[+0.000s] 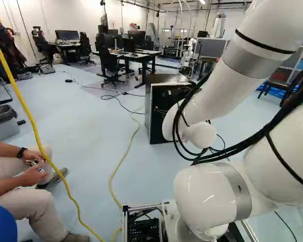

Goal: Grab a drink from the fridge

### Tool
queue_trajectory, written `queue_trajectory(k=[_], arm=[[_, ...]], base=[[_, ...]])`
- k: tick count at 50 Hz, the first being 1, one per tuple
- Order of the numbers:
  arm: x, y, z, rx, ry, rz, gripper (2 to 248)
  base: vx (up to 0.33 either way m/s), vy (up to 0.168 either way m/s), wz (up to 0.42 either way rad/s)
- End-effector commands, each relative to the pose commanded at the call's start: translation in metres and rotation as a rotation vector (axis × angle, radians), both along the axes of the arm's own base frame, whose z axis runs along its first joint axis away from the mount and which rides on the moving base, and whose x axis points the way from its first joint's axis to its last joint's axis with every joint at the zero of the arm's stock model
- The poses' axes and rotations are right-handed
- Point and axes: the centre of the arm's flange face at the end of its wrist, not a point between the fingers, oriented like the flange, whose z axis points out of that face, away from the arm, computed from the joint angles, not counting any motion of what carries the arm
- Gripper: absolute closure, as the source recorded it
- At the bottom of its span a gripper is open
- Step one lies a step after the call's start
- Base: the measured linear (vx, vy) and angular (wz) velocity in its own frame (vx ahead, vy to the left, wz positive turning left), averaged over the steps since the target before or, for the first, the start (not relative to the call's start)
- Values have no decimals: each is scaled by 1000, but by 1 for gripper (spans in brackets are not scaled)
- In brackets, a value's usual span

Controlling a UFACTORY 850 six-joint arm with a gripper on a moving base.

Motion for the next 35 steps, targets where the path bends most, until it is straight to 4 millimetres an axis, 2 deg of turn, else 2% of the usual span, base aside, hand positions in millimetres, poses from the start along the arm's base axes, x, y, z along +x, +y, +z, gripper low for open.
queue_trajectory(k=[35], arm=[[0, 0, 0, 0, 0, 0, 3]], base=[[57, 0, -2]])
